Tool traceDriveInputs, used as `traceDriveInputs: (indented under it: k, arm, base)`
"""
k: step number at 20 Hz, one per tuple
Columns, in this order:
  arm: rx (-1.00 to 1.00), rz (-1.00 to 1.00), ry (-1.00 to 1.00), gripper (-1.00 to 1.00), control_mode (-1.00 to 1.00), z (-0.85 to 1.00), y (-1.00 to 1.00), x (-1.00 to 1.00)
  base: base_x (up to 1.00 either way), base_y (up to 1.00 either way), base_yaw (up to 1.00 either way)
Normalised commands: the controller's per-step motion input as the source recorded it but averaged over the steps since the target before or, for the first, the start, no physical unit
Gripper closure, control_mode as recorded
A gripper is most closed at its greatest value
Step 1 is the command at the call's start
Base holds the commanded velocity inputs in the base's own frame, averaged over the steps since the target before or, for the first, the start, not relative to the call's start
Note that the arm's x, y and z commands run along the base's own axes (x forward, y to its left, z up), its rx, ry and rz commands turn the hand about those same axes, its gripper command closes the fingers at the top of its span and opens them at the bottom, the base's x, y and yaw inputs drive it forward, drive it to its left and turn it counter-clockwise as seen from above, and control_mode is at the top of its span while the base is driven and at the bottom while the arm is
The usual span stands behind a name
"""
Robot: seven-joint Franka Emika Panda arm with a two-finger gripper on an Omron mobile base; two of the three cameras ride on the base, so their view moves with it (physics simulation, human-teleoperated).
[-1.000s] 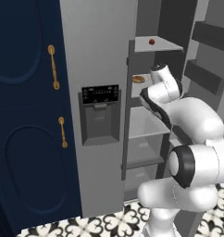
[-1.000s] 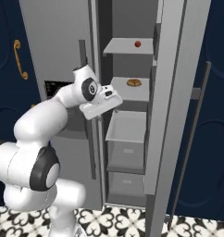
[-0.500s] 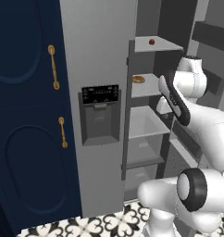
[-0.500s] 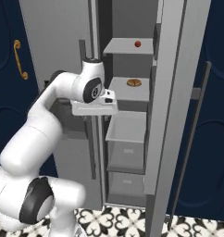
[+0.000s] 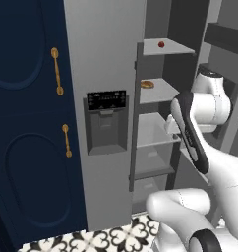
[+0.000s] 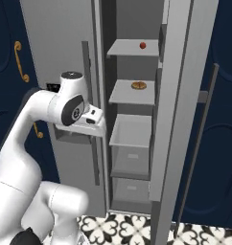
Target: Take the strawberry from the fridge and place it on top of the pancake, located on the dining counter.
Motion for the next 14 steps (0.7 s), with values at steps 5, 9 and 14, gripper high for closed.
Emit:
traceDriveInputs:
  k: [5, 9, 14]
  arm:
    - [0.0, -0.25, 0.02, -1.0, -1.0, -0.32, 0.39, -0.2]
    - [0.02, -0.02, 0.09, -1.0, -1.0, -0.53, 0.28, 0.0]
    - [0.0, 0.06, 0.02, -1.0, -1.0, -0.27, -0.08, 0.0]
  base:
    - [0.0, 0.0, 0.0]
    - [0.0, 0.0, 0.0]
    - [0.0, 0.0, 0.0]
